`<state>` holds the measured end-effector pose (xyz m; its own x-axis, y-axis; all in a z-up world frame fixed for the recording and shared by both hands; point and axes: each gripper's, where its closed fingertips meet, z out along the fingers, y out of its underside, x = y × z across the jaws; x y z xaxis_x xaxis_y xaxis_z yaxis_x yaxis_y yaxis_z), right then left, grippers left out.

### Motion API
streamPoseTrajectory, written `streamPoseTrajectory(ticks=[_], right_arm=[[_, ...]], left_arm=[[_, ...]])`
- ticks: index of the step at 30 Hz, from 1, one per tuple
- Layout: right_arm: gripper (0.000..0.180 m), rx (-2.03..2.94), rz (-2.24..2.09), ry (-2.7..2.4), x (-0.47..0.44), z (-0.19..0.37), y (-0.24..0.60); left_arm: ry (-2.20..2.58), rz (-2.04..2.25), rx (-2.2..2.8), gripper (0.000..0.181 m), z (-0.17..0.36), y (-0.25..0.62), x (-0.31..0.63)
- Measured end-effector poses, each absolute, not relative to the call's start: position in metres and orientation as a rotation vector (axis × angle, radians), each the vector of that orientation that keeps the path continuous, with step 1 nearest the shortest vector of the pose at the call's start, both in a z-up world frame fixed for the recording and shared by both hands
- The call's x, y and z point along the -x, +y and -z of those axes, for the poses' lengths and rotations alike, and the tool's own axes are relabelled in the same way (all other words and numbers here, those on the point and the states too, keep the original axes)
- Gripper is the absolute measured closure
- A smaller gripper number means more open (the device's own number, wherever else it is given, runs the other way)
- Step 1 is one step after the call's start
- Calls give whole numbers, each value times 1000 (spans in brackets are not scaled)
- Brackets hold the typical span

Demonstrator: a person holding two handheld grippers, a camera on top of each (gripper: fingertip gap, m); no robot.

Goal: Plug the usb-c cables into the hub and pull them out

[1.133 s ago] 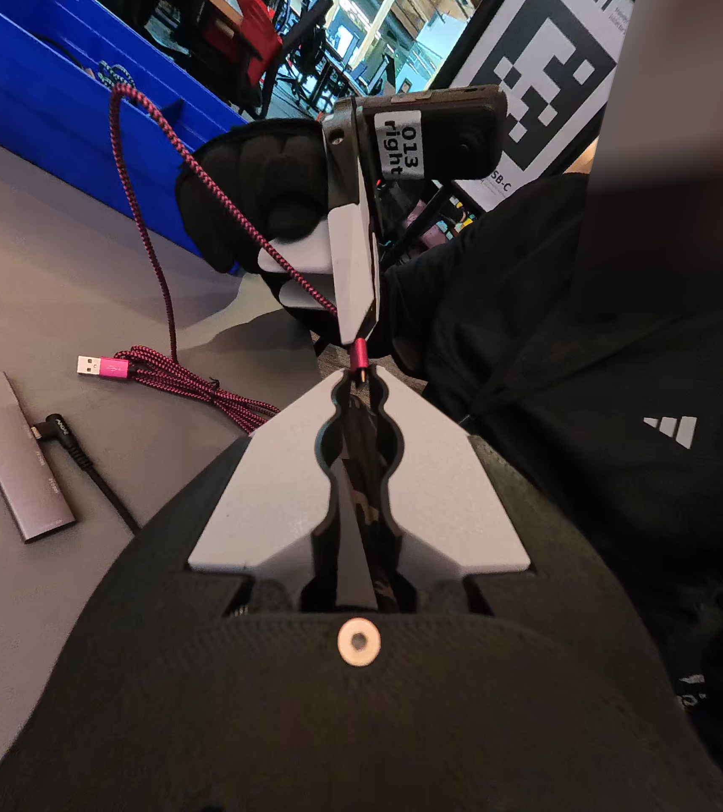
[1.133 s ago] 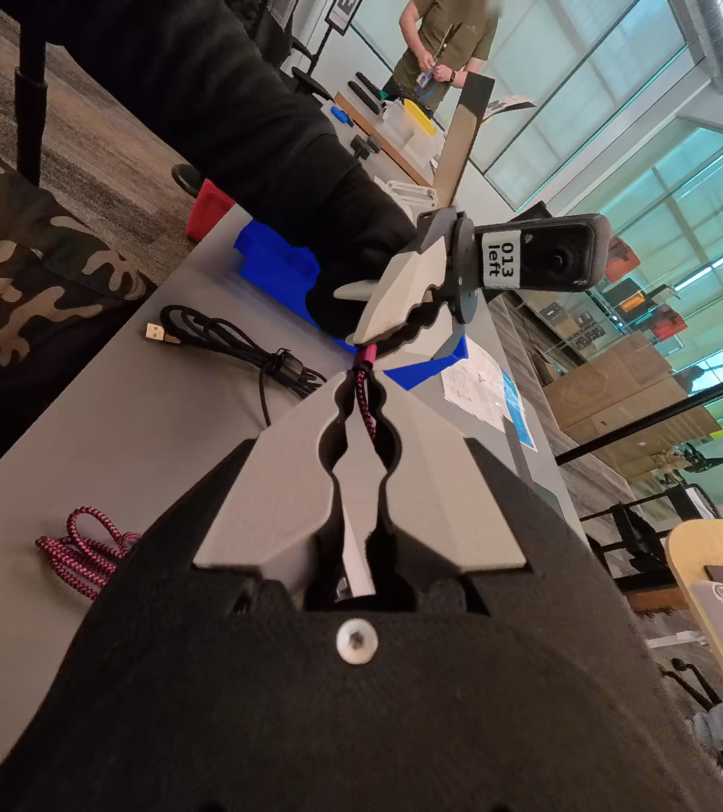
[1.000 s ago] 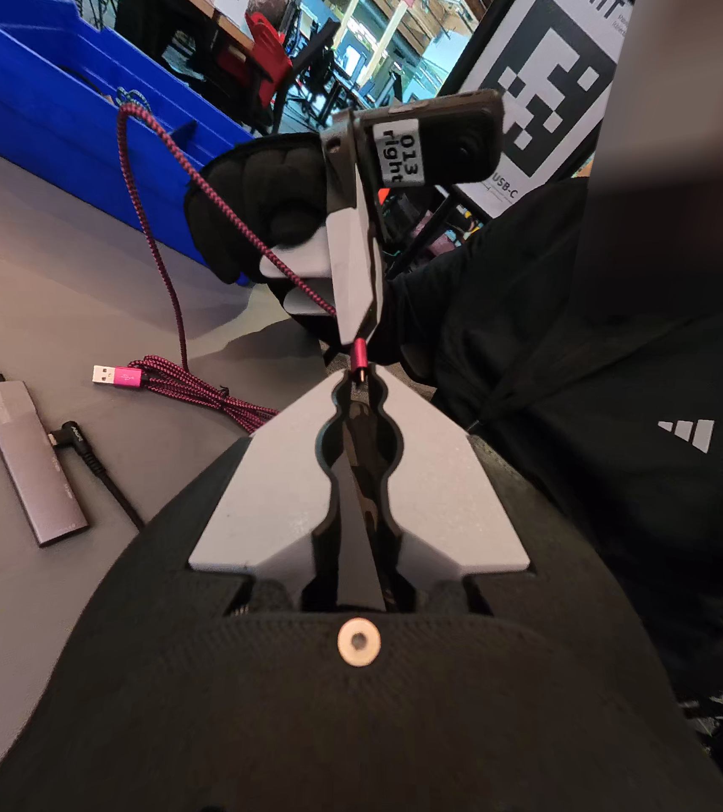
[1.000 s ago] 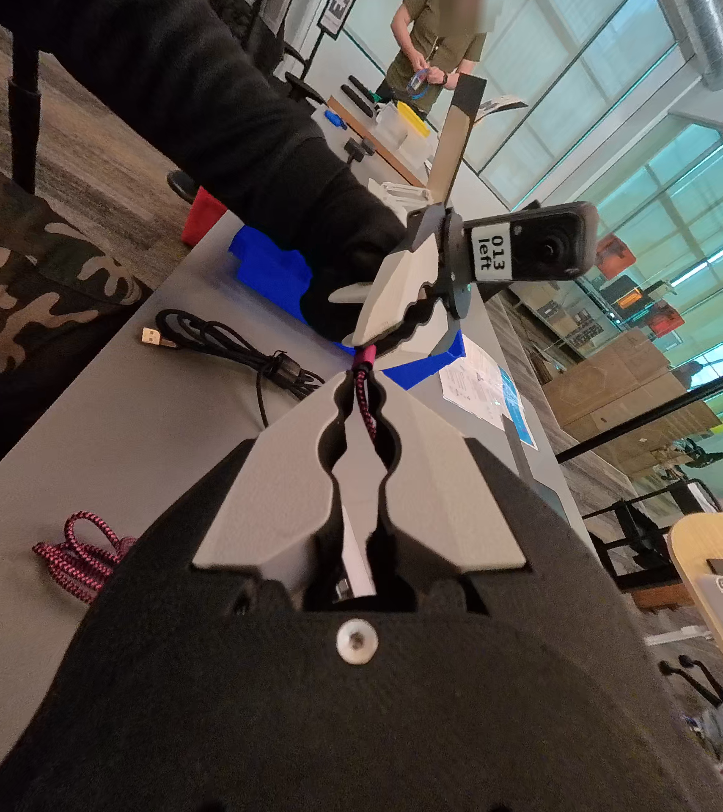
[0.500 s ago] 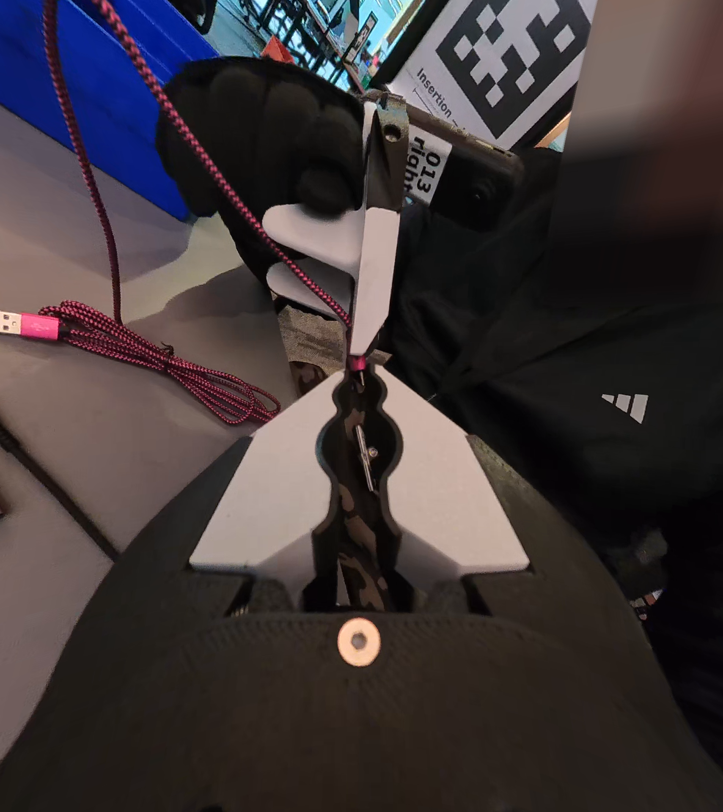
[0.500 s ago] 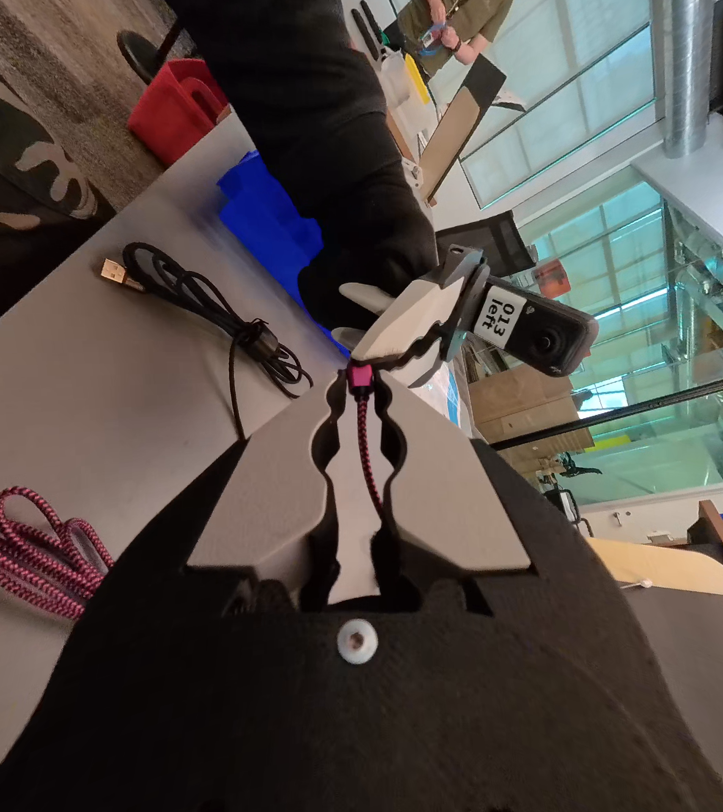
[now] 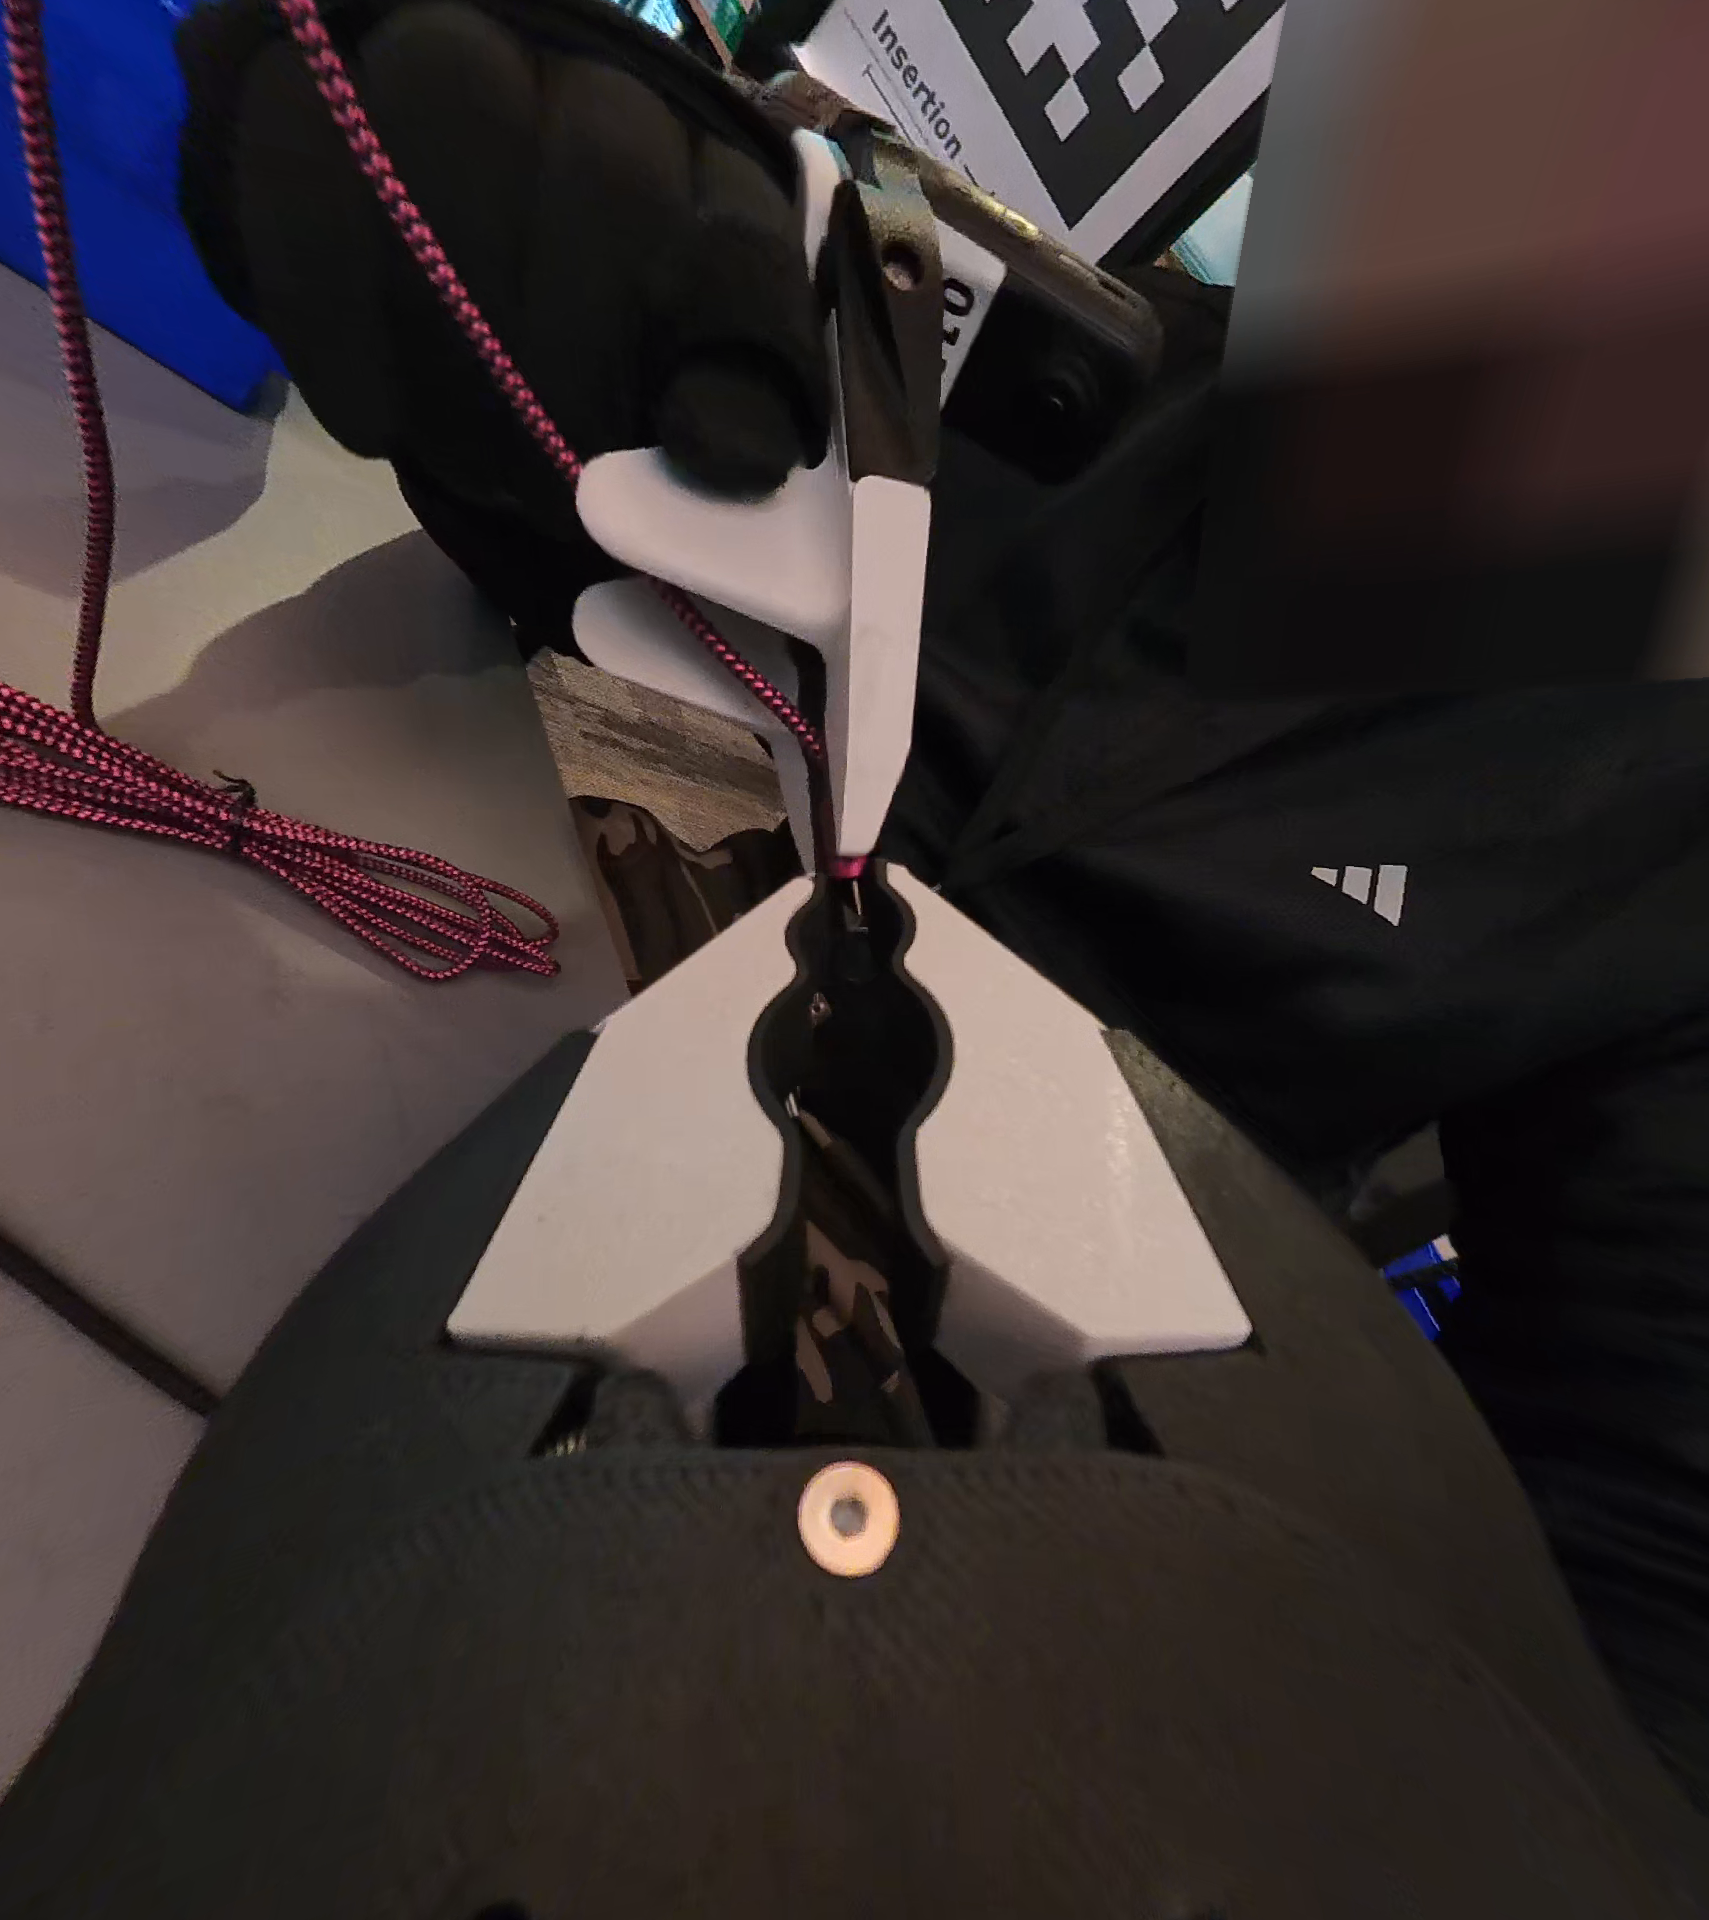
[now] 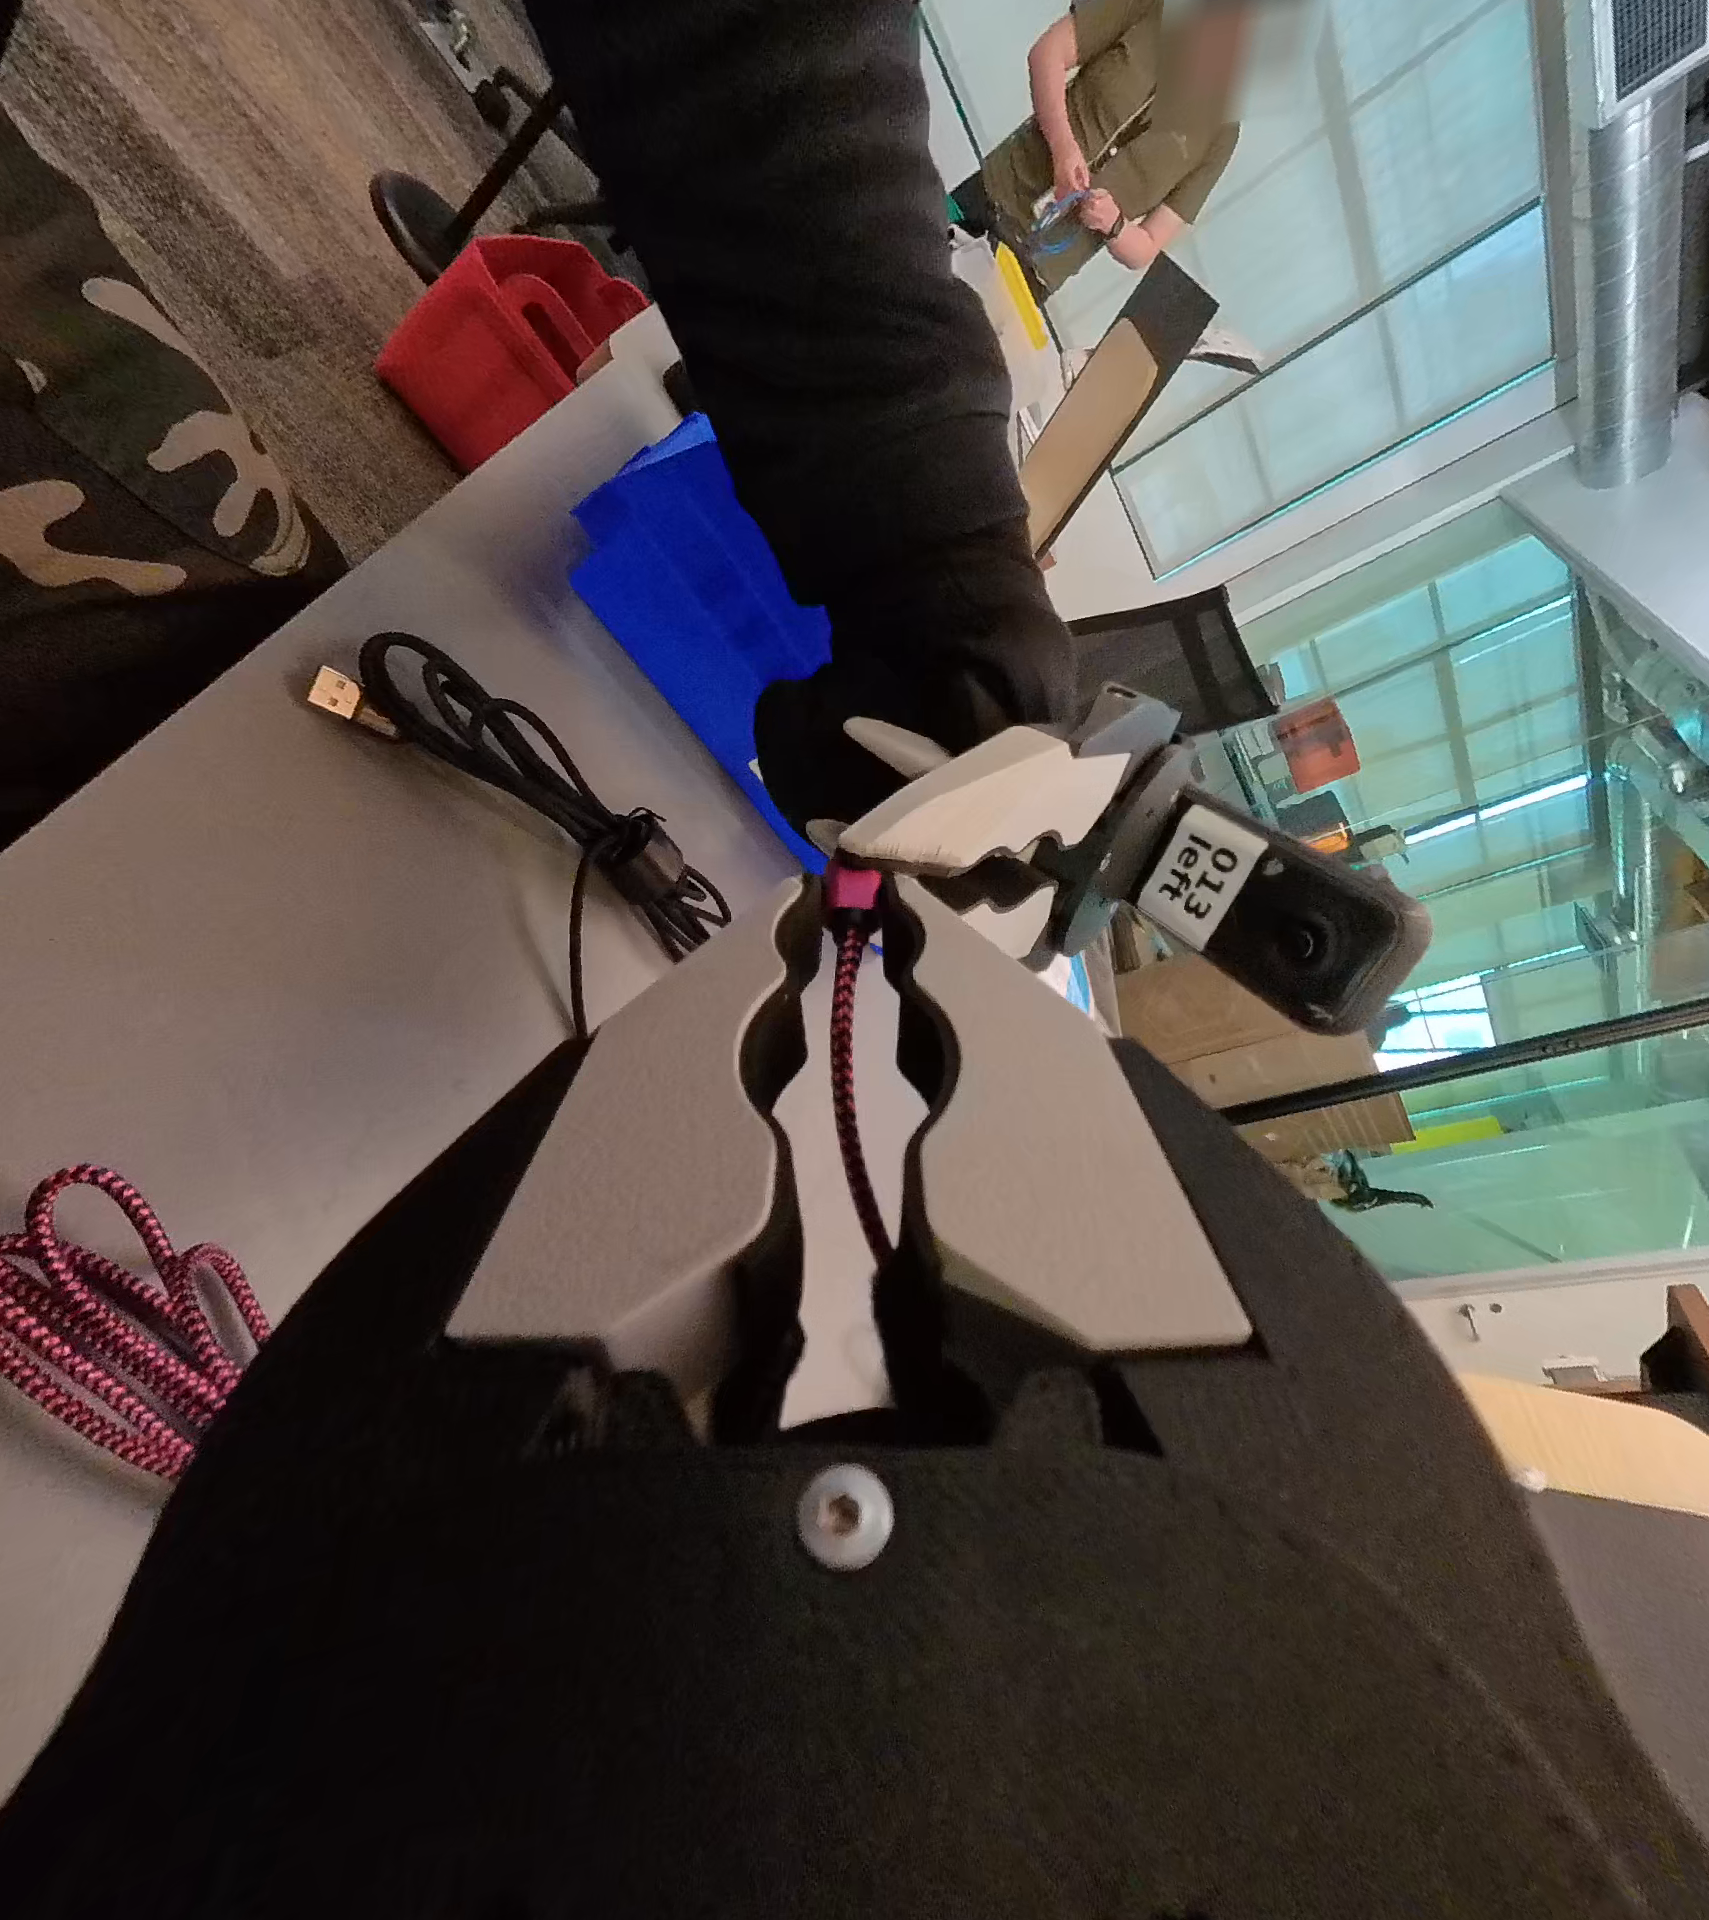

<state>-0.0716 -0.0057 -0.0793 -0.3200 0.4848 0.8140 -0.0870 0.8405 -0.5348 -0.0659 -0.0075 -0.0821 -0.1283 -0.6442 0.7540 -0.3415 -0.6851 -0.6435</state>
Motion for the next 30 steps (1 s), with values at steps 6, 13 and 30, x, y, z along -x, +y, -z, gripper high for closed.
streamPoseTrajectory(ticks=[6,13,30], right_arm=[[172,445,-666,-1781,74,79,14],[171,747,-1080,-1673,73,70,43],[172,1097,-1834,-1566,72,74,50]], left_arm=[[1027,1660,1950,166,81,17,69],[1105,570,1862,152,85,51,83],[1277,-601,1464,179,83,69,79]])
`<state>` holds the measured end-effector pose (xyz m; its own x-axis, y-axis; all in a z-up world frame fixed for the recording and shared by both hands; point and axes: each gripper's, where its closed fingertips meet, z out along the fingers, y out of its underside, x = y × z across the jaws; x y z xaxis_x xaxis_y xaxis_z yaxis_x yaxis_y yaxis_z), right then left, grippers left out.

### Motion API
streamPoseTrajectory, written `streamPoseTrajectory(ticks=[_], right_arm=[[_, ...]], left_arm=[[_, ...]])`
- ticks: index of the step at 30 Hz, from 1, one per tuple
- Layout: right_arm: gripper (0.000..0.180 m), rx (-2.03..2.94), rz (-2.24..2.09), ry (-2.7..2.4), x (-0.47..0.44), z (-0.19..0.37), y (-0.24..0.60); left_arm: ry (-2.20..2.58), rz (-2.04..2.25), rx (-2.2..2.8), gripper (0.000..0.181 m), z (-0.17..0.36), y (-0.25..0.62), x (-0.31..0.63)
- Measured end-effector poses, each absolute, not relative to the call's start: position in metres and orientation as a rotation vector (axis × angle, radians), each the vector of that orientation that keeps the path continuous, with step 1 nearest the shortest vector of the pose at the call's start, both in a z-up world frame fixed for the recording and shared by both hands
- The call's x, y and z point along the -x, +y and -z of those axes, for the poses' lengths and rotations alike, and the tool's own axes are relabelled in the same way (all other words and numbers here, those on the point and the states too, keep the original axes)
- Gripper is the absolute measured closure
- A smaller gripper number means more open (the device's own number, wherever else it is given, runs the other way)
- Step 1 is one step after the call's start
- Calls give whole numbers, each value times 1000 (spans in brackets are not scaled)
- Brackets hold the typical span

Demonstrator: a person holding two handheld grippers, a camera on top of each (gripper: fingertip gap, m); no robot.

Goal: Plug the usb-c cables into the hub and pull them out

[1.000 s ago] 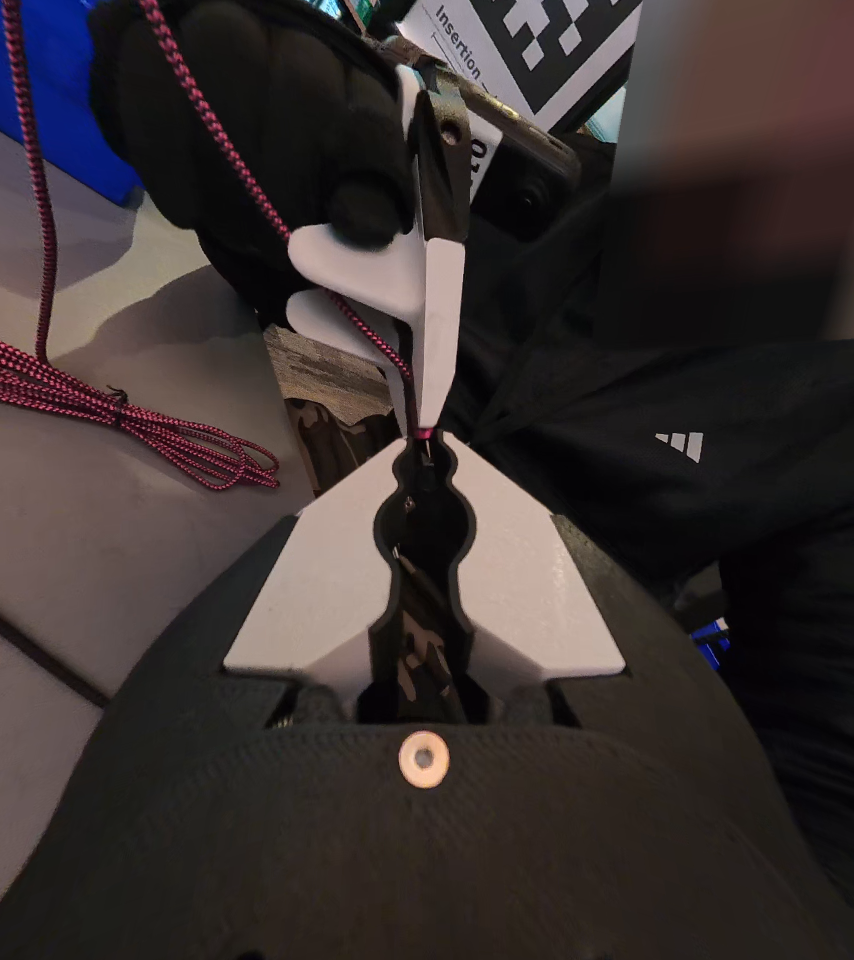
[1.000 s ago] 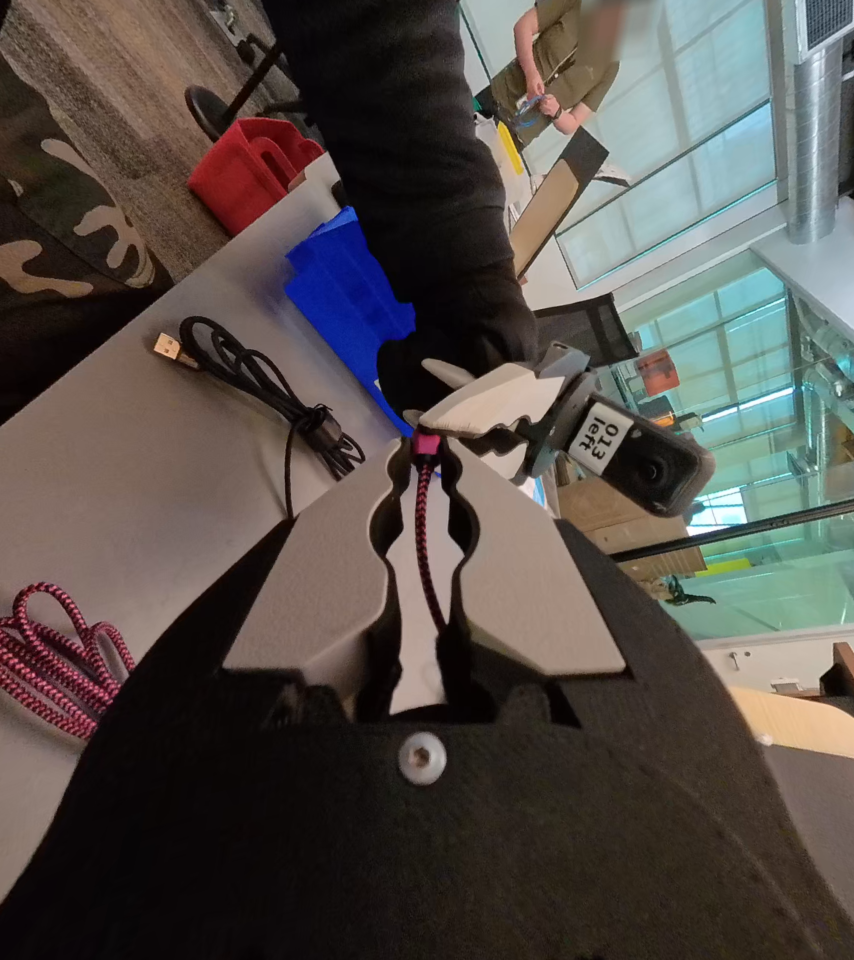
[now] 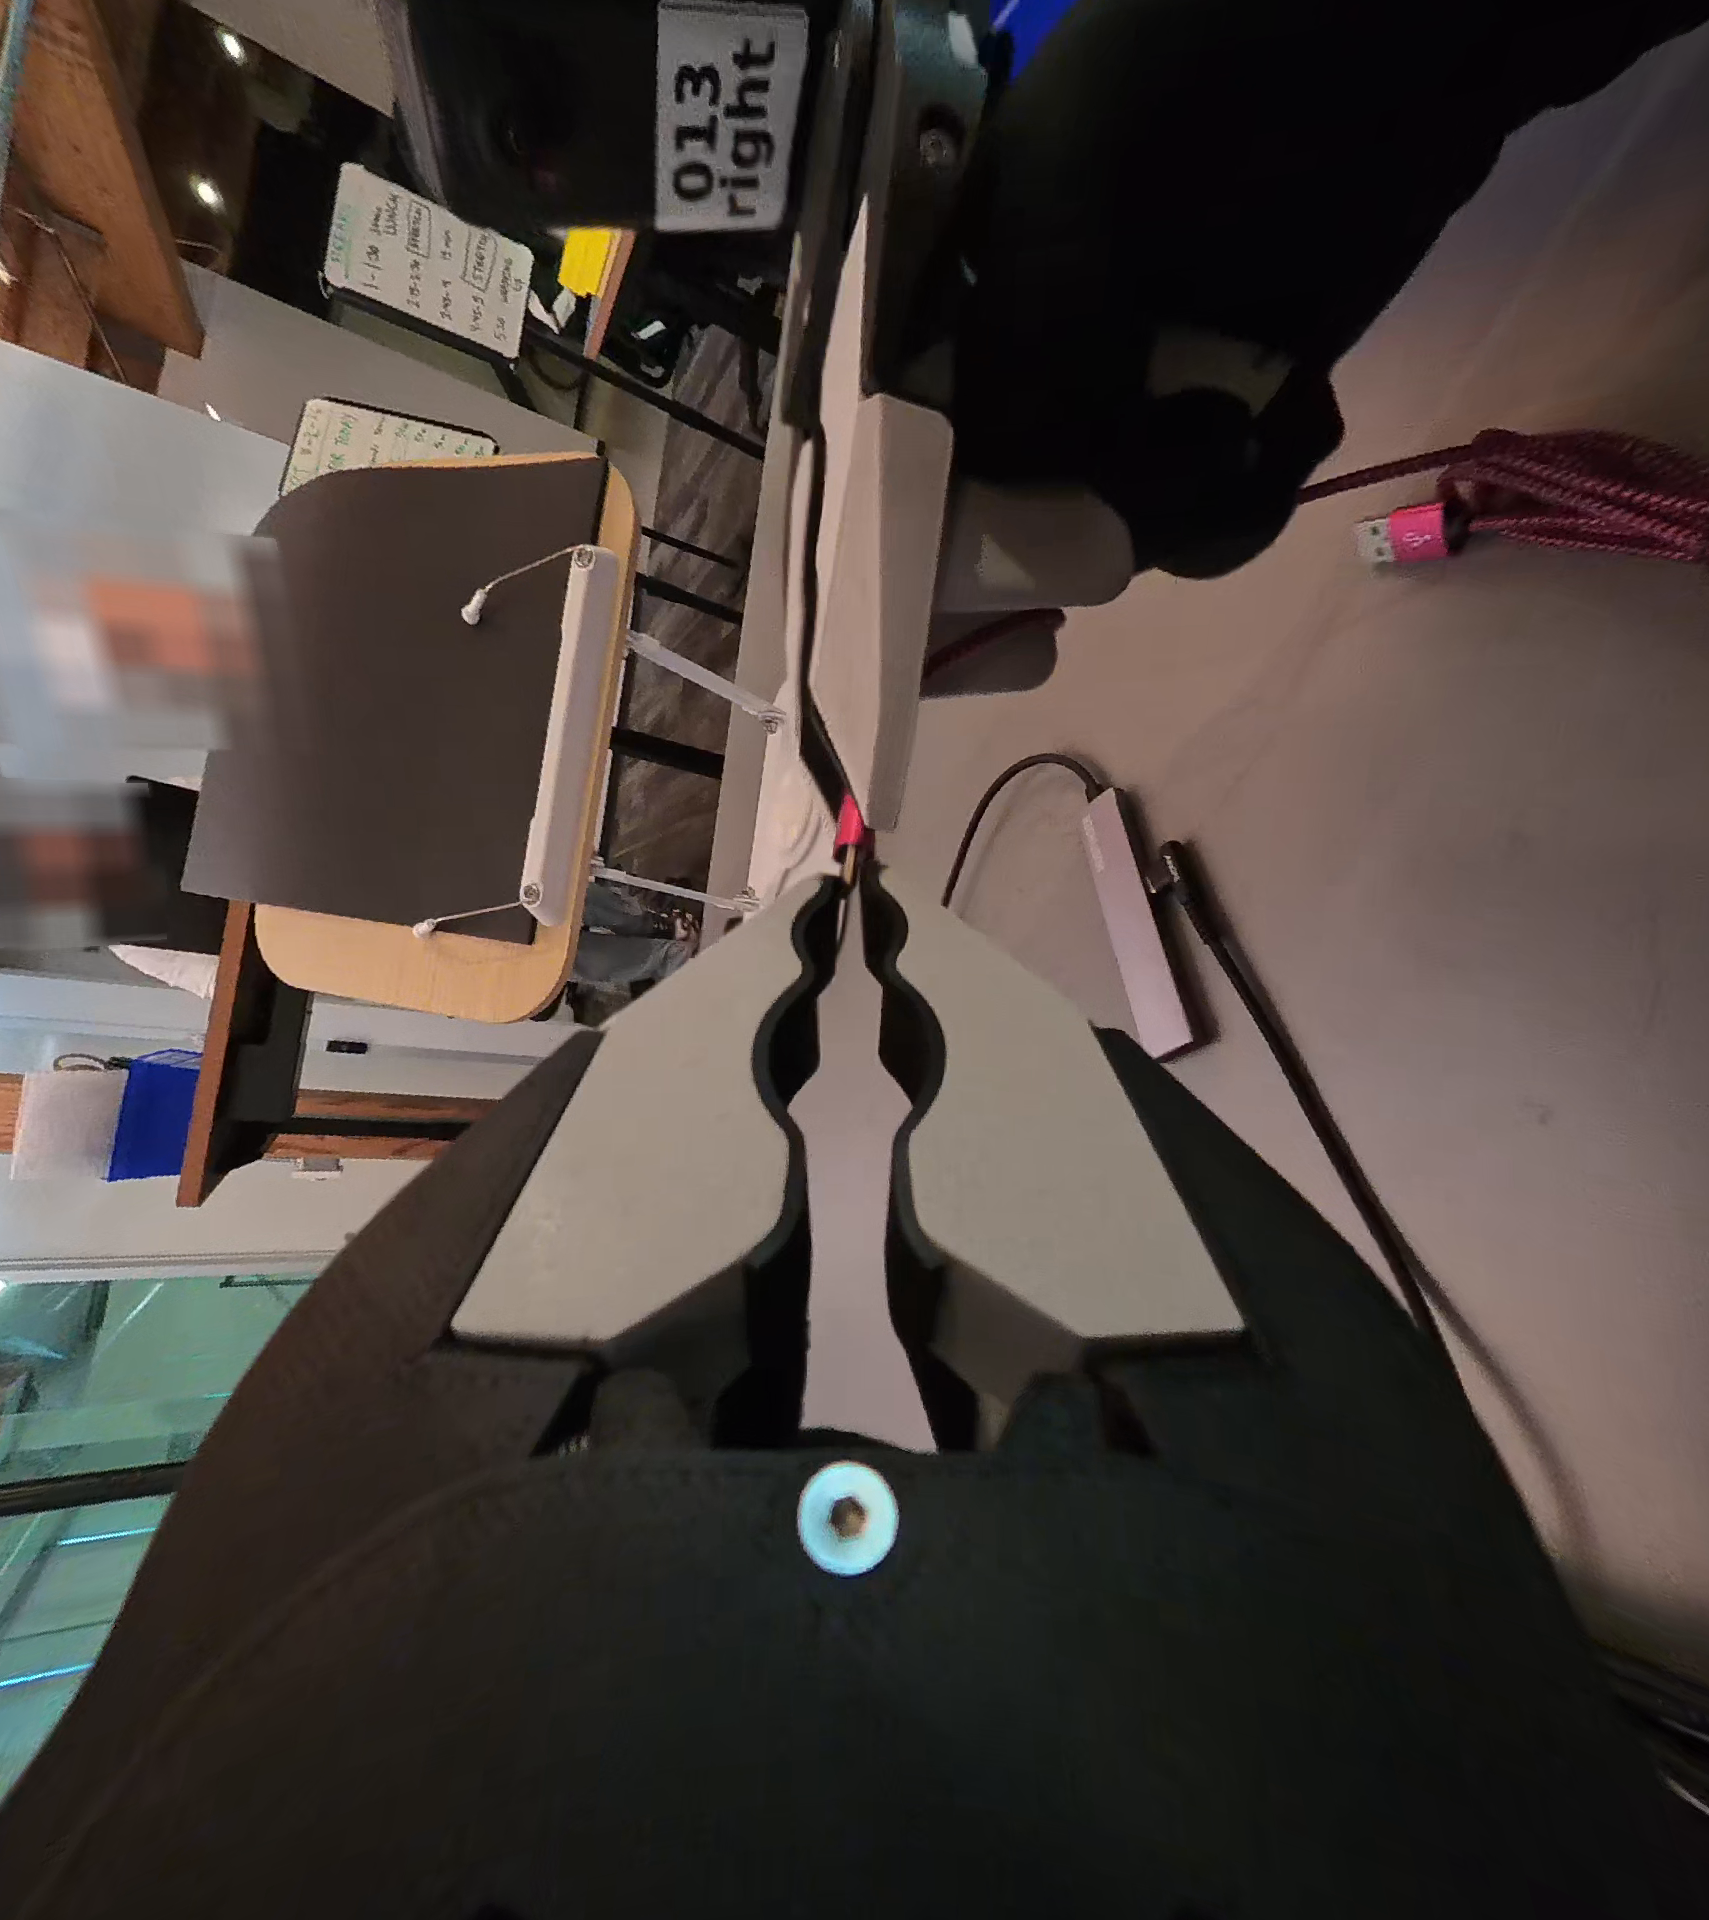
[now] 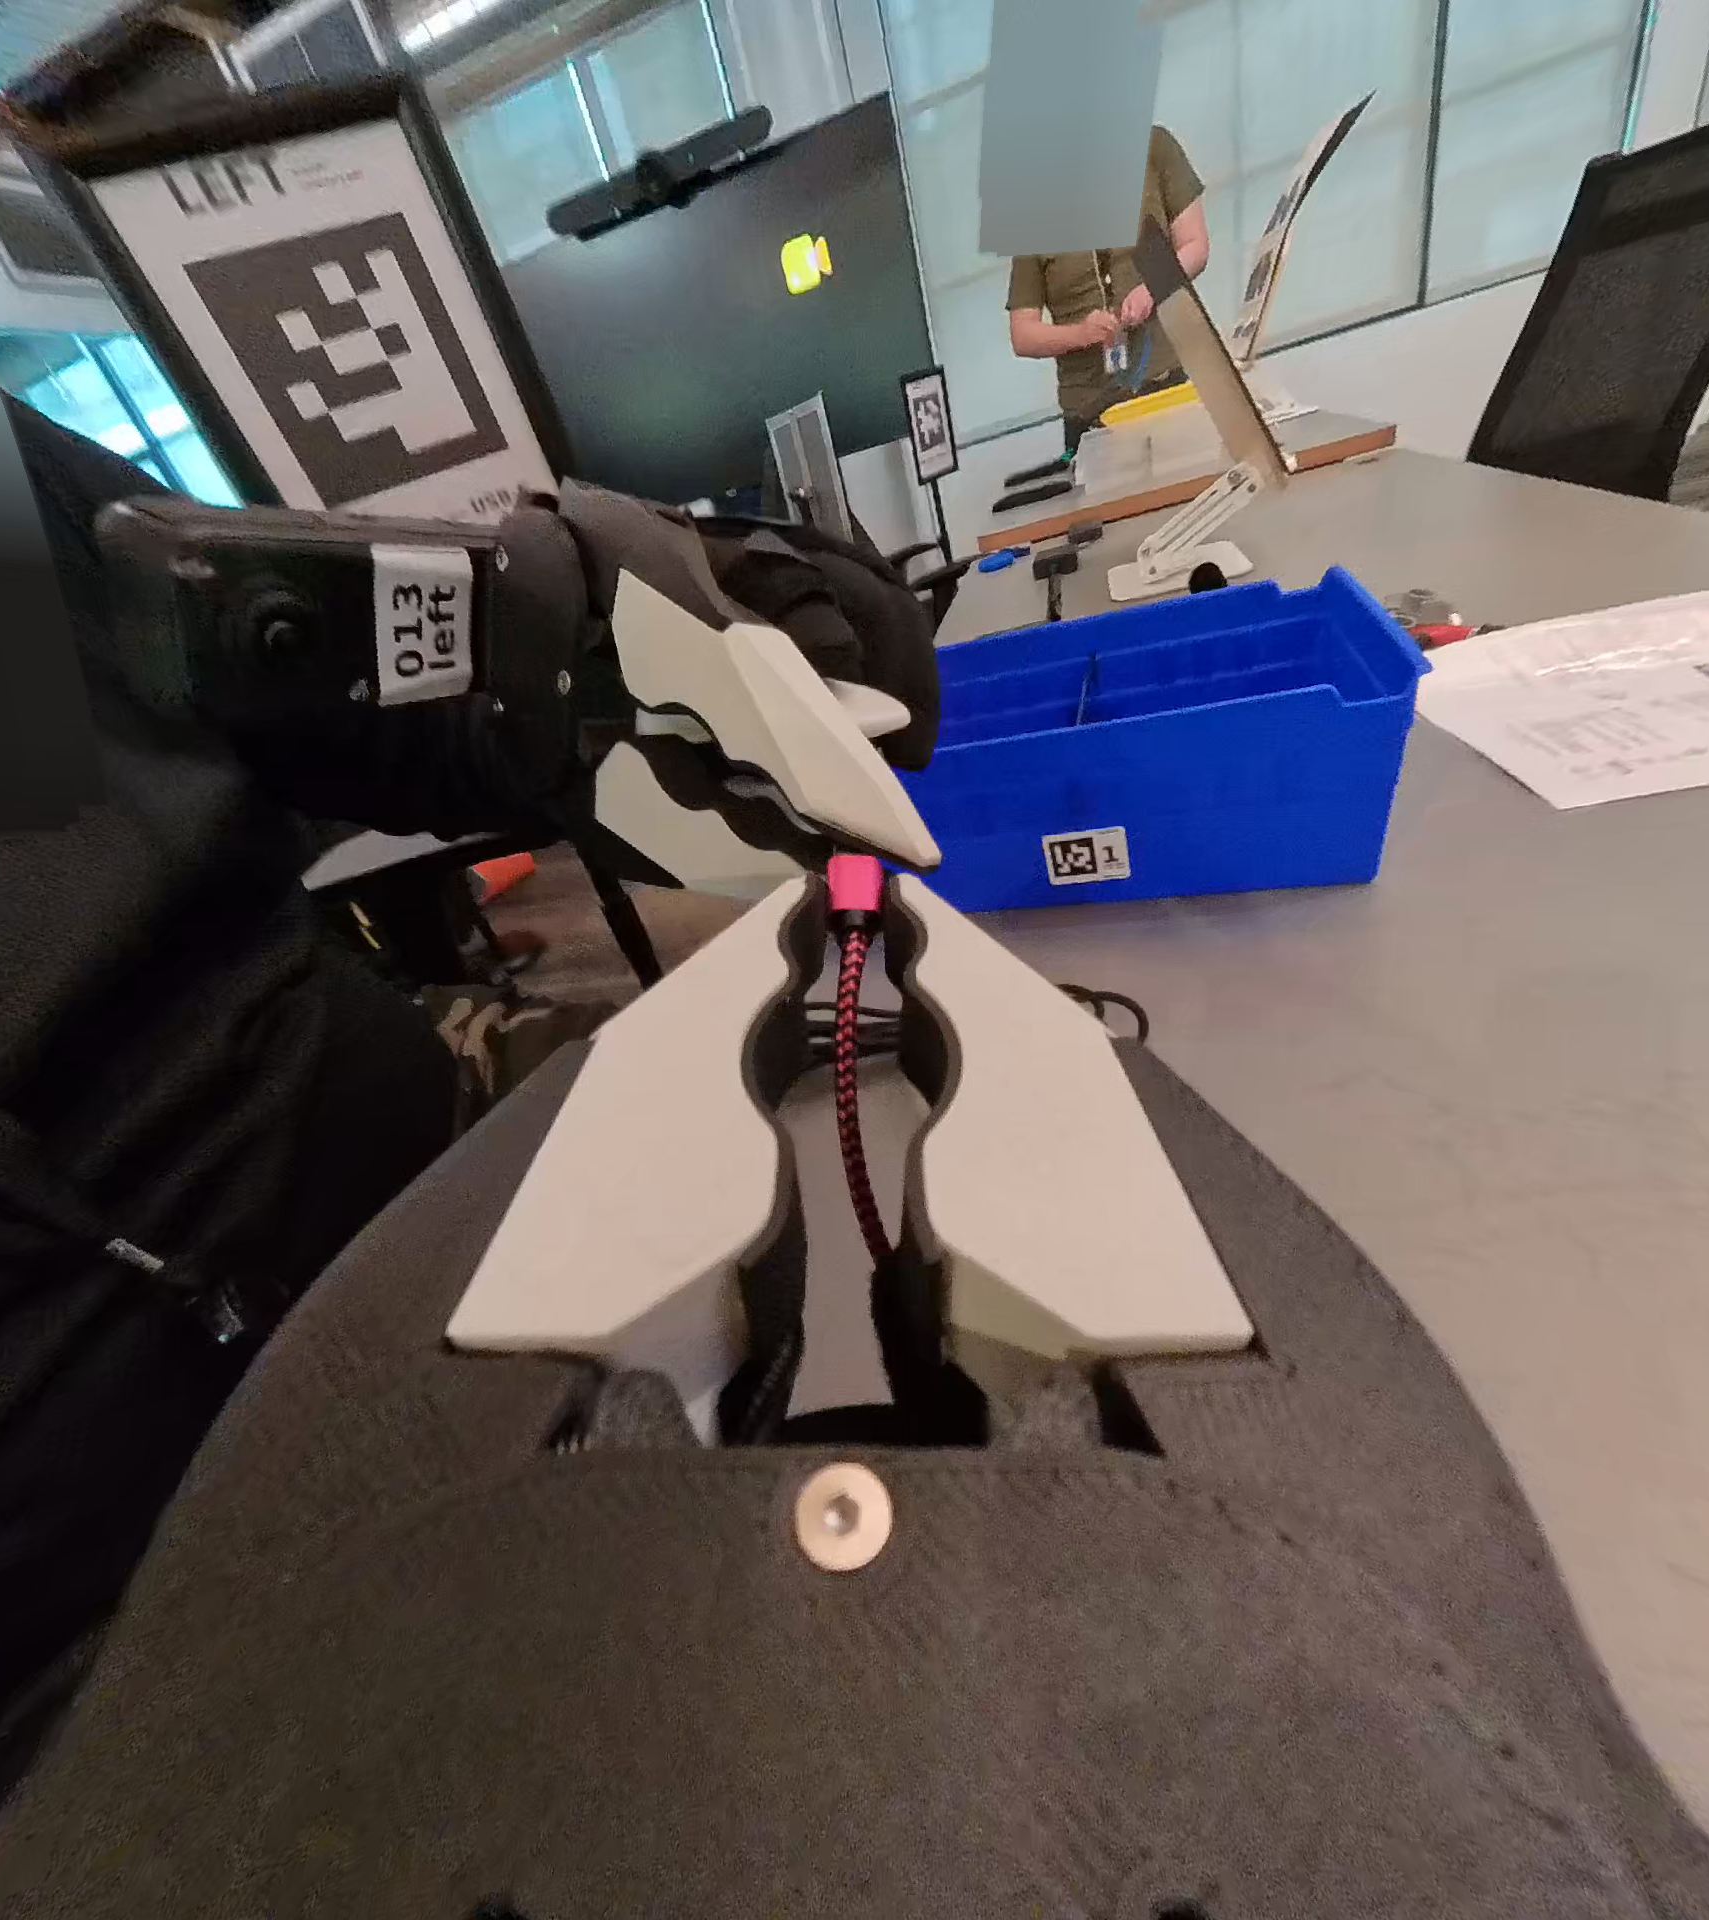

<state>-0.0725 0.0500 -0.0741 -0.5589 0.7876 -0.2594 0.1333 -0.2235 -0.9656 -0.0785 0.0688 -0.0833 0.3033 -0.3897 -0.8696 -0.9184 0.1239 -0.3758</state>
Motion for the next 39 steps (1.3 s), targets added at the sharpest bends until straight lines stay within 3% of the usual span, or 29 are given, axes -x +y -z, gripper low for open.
streamPoseTrajectory(ticks=[13,17,22,39], right_arm=[[171,1197,-2051,-1472,72,75,59],[171,1211,-2084,-1456,73,75,61],[172,1221,-2093,-1462,73,77,60],[169,1214,-2174,-1345,74,71,70]], left_arm=[[1245,-649,1446,177,84,78,76],[1256,-636,1440,169,87,77,74],[1264,-631,1461,181,88,76,75],[1159,-662,1501,181,81,85,73]])
